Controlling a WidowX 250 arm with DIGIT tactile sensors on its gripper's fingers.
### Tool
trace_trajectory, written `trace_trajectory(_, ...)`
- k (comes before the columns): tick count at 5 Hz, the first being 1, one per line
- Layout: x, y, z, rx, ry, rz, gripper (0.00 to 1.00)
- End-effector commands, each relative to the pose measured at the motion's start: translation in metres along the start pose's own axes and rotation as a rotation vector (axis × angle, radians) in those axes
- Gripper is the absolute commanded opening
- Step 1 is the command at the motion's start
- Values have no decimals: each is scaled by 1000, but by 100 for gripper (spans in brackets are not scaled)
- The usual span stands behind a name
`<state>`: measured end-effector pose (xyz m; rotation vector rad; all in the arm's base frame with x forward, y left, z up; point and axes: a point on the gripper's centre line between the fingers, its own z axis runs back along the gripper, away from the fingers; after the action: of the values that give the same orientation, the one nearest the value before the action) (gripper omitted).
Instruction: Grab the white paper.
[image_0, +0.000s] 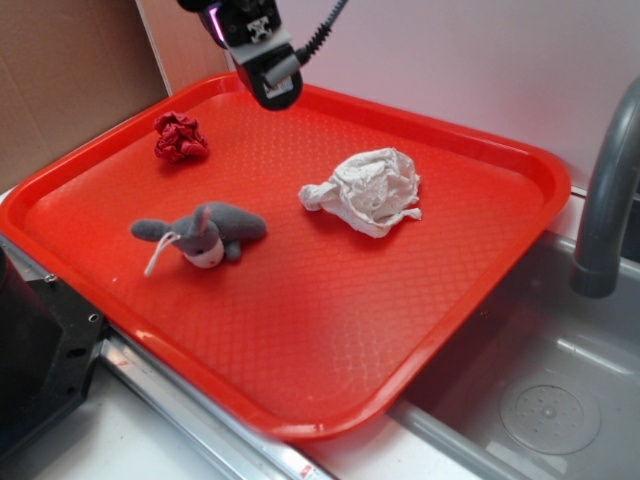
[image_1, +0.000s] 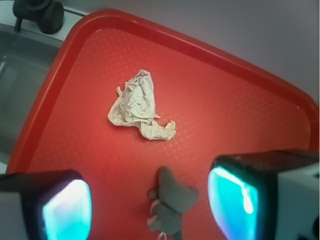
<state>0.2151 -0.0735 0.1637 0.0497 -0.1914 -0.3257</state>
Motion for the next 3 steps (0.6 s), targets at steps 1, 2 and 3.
trace_trajectory(1, 19, -7, -26, -3, -17, -23, 100)
trace_trajectory(2, 36, -7, -64, 26, 39, -49, 100)
trace_trajectory(3, 37, -4, -88, 2, 75, -54, 100)
